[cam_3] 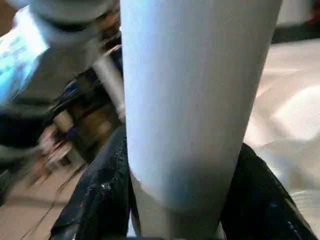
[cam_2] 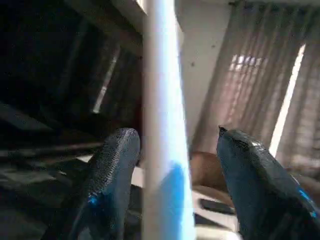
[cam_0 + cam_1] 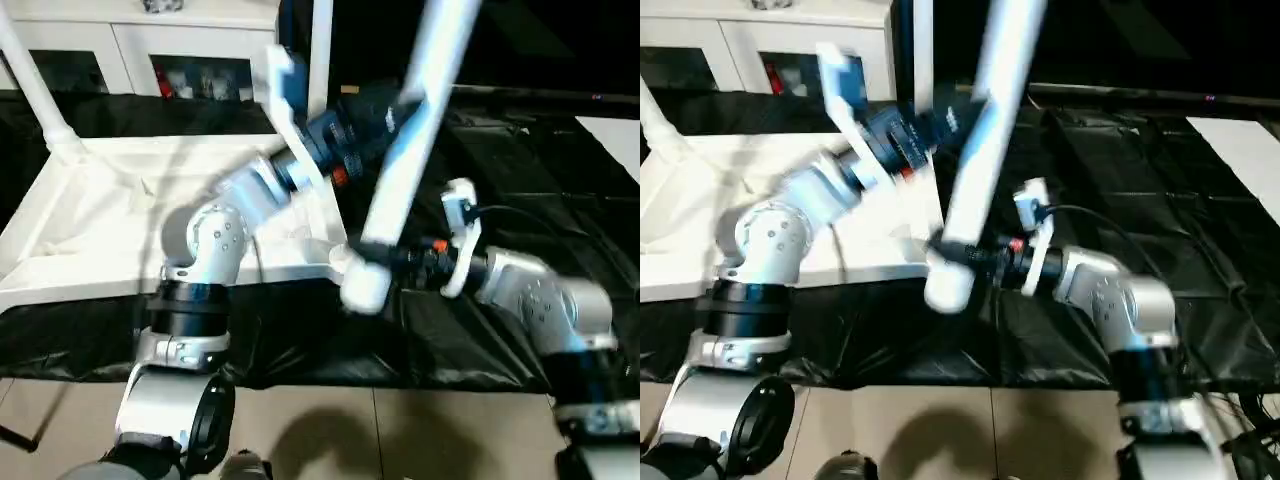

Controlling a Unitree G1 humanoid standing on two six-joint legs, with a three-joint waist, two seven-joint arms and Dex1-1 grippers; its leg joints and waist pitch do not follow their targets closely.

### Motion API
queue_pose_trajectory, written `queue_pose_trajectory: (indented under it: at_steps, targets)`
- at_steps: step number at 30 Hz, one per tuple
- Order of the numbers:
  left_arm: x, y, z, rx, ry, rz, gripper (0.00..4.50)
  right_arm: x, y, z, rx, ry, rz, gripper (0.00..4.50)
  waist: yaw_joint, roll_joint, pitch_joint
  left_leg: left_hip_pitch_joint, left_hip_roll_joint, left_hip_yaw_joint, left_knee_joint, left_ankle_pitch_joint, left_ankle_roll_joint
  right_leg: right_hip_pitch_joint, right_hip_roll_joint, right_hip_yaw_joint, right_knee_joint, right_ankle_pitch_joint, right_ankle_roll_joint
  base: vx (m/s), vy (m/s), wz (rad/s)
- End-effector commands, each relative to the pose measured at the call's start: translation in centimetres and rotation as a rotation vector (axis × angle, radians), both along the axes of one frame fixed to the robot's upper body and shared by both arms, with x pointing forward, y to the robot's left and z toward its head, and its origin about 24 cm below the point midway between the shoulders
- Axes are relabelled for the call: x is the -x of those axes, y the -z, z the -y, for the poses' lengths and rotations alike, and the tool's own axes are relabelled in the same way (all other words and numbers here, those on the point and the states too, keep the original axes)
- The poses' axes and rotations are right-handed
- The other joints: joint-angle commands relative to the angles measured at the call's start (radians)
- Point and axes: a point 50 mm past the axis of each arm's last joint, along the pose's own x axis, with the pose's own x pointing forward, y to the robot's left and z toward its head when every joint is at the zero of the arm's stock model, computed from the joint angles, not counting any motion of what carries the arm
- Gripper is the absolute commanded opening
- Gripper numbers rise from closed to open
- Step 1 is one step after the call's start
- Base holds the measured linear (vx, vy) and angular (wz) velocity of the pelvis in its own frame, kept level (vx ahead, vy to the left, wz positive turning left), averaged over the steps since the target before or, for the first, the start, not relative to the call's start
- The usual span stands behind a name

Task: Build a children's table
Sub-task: Pick table leg

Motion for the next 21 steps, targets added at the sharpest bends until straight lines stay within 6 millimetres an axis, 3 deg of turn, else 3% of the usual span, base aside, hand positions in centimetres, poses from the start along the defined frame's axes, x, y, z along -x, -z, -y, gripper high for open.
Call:
queue_pose_trajectory:
  at_steps: [1,3,4,6,7,9,12,14,15,16,17,19,20,21]
  targets:
    - [0.2,0.4,0.2,-0.063,-0.027,0.024,2.89,-0.1,-1.3,0.5,-0.024,0.076,0.07,1.9,-0.004,-0.01,-0.087,0.026,-0.003,0.013,-0.067,-0.291,-0.014,0.046,-0.04,0.03,-0.08,-0.379,-0.125,0.0,0.0,0.0]
    - [-0.3,1.5,-0.3,-0.144,-0.124,0.015,2.89,0.0,-1.3,0.6,-0.002,0.16,0.097,1.9,-0.004,-0.009,-0.087,0.027,-0.004,0.014,-0.068,-0.291,-0.015,0.044,-0.04,0.031,-0.081,-0.386,-0.113,0.0,0.0,0.0]
    - [-0.4,1.5,-0.3,-0.147,-0.13,0.015,2.89,0.0,-1.3,0.6,-0.001,0.164,0.098,1.9,-0.005,0.009,-0.087,0.027,-0.003,0.009,-0.069,-0.296,-0.019,0.044,-0.04,0.031,-0.08,-0.384,-0.11,0.0,0.0,0.0]
    - [-1.1,2.3,-1.4,-0.207,-0.265,0.007,2.89,-0.1,-1.2,0.8,0.04,0.256,0.128,1.89,-0.008,0.007,-0.088,0.029,-0.005,0.01,-0.069,-0.316,-0.027,0.043,-0.037,0.031,-0.085,-0.39,-0.1,0.0,0.0,0.0]
    - [-1.5,3.3,-3.2,-0.282,-0.425,-0.005,2.89,-0.2,-1.0,1.2,0.105,0.367,0.162,1.89,-0.013,0.007,-0.087,0.028,-0.005,0.008,-0.072,-0.33,-0.039,0.042,-0.035,0.03,-0.085,-0.401,-0.082,0.0,0.0,0.0]
    - [-1.6,4.5,-5.2,-0.342,-0.562,-0.037,2.89,-0.3,-0.5,1.7,0.194,0.484,0.176,1.89,-0.017,0.007,-0.087,0.029,-0.007,0.008,-0.072,-0.34,-0.046,0.04,-0.034,0.03,-0.086,-0.425,-0.066,0.0,0.0,0.0]
    - [-1.1,6.3,-7.0,-0.425,-0.642,-0.086,2.89,-0.4,0.5,2.6,0.317,0.649,0.162,1.89,-0.031,0.007,-0.085,0.029,-0.012,0.009,-0.074,-0.346,-0.054,0.039,-0.033,0.027,-0.089,-0.461,-0.061,0.0,0.0,0.0]
    - [0.5,7.8,-9.0,-0.491,-0.759,-0.086,2.89,0.3,1.6,3.4,0.388,0.804,0.141,1.89,-0.042,0.006,-0.083,0.029,-0.007,0.007,-0.076,-0.36,-0.049,0.034,-0.033,0.028,-0.09,-0.464,-0.067,0.0,0.0,0.0]
    - [0.9,8.0,-9.4,-0.487,-0.78,-0.093,2.89,0.6,1.8,3.5,0.389,0.826,0.133,1.89,-0.044,0.009,-0.082,0.032,-0.006,0.008,-0.075,-0.379,-0.043,0.029,-0.032,0.029,-0.094,-0.469,-0.073,0.0,0.0,0.0]
    - [1.4,8.3,-9.6,-0.485,-0.802,-0.088,2.89,0.9,2.0,3.7,0.391,0.852,0.127,1.89,-0.045,-0.003,-0.082,0.032,-0.008,0.01,-0.074,-0.386,-0.036,0.029,-0.03,0.028,-0.097,-0.477,-0.071,0.0,0.0,0.0]
    - [1.4,8.3,-9.6,-0.485,-0.802,-0.088,2.89,0.9,2.0,3.7,0.391,0.852,0.127,1.89,-0.043,0.006,-0.083,0.032,-0.009,0.008,-0.075,-0.393,-0.029,0.028,-0.03,0.028,-0.096,-0.472,-0.069,0.0,0.0,0.0]
    - [2.3,9.2,-10.0,-0.496,-0.883,-0.085,2.89,1.8,2.4,3.8,0.412,0.887,0.147,1.89,-0.044,-0.006,-0.078,0.029,-0.006,0.006,-0.079,-0.406,-0.025,0.03,-0.03,0.027,-0.098,-0.473,-0.063,0.0,0.0,0.0]
    - [2.3,9.2,-10.0,-0.496,-0.883,-0.085,2.89,1.8,2.4,3.8,0.412,0.887,0.147,1.89,-0.043,-0.002,-0.079,0.028,-0.005,0.006,-0.079,-0.406,-0.025,0.03,-0.032,0.028,-0.096,-0.474,-0.06,0.0,0.0,0.0]
    - [3.0,10.2,-10.3,-0.51,-0.921,-0.081,2.89,2.3,2.8,3.7,0.423,0.91,0.168,1.89,-0.042,-0.005,-0.075,0.027,-0.007,0.007,-0.078,-0.415,-0.021,0.025,-0.034,0.028,-0.101,-0.505,-0.048,0.0,0.0,0.0]
